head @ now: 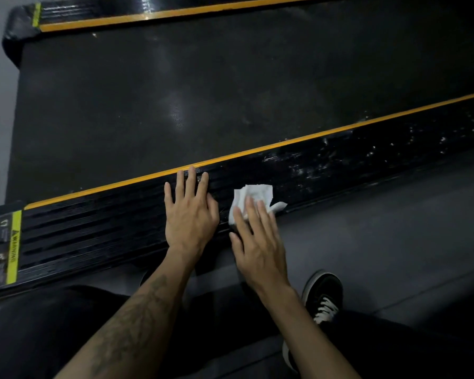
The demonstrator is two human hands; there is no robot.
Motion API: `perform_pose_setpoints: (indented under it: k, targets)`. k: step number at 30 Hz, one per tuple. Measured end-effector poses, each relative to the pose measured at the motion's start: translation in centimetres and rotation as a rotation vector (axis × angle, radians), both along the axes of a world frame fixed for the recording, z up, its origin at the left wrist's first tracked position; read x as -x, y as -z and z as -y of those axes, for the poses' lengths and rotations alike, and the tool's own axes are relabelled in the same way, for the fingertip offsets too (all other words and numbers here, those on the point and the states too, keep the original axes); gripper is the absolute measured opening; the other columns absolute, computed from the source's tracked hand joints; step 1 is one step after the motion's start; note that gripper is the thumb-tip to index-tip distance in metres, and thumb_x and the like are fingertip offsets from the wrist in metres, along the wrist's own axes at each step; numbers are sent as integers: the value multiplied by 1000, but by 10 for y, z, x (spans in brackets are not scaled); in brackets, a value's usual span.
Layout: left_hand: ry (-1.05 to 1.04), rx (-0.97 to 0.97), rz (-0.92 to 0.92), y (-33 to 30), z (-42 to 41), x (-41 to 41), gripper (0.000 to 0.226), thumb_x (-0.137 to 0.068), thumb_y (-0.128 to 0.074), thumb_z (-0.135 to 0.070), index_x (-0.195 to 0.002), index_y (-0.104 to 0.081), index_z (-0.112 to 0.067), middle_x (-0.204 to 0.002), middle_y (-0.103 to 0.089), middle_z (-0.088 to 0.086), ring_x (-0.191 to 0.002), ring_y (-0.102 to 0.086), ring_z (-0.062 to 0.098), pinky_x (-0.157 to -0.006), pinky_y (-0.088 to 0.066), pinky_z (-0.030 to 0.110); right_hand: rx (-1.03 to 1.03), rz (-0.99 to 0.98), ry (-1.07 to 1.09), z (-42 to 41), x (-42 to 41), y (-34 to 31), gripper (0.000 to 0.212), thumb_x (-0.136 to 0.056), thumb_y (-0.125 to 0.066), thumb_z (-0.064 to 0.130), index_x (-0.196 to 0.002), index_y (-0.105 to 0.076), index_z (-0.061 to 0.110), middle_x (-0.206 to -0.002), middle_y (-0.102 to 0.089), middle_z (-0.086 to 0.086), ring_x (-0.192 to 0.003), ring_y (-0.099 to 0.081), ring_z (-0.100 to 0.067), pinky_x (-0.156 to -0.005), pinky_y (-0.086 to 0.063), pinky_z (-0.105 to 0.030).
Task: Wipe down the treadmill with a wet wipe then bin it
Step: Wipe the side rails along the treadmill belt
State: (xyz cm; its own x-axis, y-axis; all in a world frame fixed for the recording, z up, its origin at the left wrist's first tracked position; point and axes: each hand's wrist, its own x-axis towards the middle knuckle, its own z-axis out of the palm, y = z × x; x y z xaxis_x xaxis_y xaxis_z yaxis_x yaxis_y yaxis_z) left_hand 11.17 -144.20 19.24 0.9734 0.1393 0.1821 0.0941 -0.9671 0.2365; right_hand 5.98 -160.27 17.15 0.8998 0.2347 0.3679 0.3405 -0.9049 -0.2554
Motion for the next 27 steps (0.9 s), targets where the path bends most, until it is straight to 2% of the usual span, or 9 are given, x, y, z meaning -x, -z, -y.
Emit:
perform_pose_setpoints:
  k: [4,7,10,13,16,20,23,27]
  targets:
    - [10,2,-6,-1,0,0,59,-101,-29,-36,-156,-42,-17,-166,-31,12,-157,-18,29,-126,-16,57,85,-51,51,10,-16,-5,54,-105,-40,36,-156,-42,20,-167,-28,-12,-156,-21,-30,-124,-25,-53]
    - [10,0,-9,0,-1,1,58,-102,-29,-36,-156,-42,-18,-167,-30,11,-157,-18,29,-126,-16,57,35,-69,140,13,-6,-2,54,-105,-42,35,-155,-43,15,-166,-28,-13,-156,-20,-30,-124,-25,-53]
    - [27,-2,-1,1,0,0,58,-101,-29,-35,-156,-42,-19,-167,-30,11,-157,-19,29,-126,-16,57,36,-39,62,4,3,-1,56,-102,-46,35,-153,-47,11,-164,-34,-14,-154,-26,-31,-123,-26,-53]
    - [51,-3,0,1,0,0,58,-101,-29,-34,-156,-42,-20,-167,-29,10,-157,-19,28,-126,-16,56,90,-44,7,10,-10,-5,56,-103,-42,37,-155,-44,15,-166,-31,-8,-155,-24,-26,-124,-23,-51]
    - [51,7,-30,0,-1,-1,55,-104,-31,-34,-156,-42,-20,-167,-29,9,-158,-18,28,-127,-15,57,34,-82,127,19,-11,-6,56,-104,-40,38,-154,-45,14,-166,-31,-10,-156,-23,-26,-125,-23,-52]
    - [-5,33,-21,-4,8,-9,47,-105,-39,-33,-146,-52,-14,-160,-40,14,-153,-28,34,-124,-19,61,-23,-44,166,3,2,-2,54,-103,-44,33,-149,-51,6,-160,-40,-16,-152,-31,-31,-122,-29,-52]
    - [-14,29,-18,-3,12,-12,42,-104,-45,-30,-139,-54,-10,-156,-43,17,-150,-31,38,-122,-20,64,31,-47,84,9,-14,-8,52,-105,-40,34,-152,-49,13,-163,-37,-10,-153,-29,-27,-125,-24,-50]
    - [-31,24,-29,-2,17,-11,42,-103,-41,-32,-135,-54,-7,-156,-43,19,-151,-29,39,-122,-19,65,20,-61,179,30,-15,-8,51,-107,-37,34,-152,-48,14,-164,-35,-11,-155,-26,-27,-122,-29,-53]
